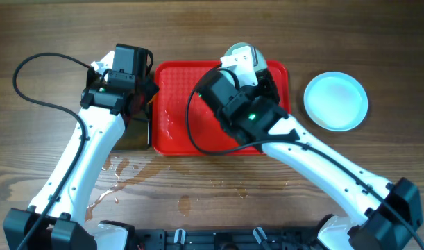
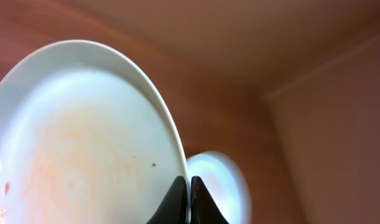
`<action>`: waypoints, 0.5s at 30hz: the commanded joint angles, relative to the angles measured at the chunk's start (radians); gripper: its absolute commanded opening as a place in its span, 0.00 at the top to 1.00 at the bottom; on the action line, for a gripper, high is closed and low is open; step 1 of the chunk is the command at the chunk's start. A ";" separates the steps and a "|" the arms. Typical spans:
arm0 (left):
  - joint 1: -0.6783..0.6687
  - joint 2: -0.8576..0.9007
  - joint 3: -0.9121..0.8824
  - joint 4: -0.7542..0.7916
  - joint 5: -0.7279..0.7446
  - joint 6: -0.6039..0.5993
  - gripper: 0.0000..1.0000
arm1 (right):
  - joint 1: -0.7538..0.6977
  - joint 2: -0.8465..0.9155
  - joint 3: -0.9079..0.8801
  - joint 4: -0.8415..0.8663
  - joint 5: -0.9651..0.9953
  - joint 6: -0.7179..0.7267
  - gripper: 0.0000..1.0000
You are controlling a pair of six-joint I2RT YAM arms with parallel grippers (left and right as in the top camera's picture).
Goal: Clean dirty plates on tray and stack at the side
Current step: 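Carry the plate right and stack it on the plate pile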
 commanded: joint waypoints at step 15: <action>0.006 0.004 -0.003 -0.003 0.012 0.005 0.96 | -1.194 -0.002 -0.122 -0.041 -1.025 0.154 0.96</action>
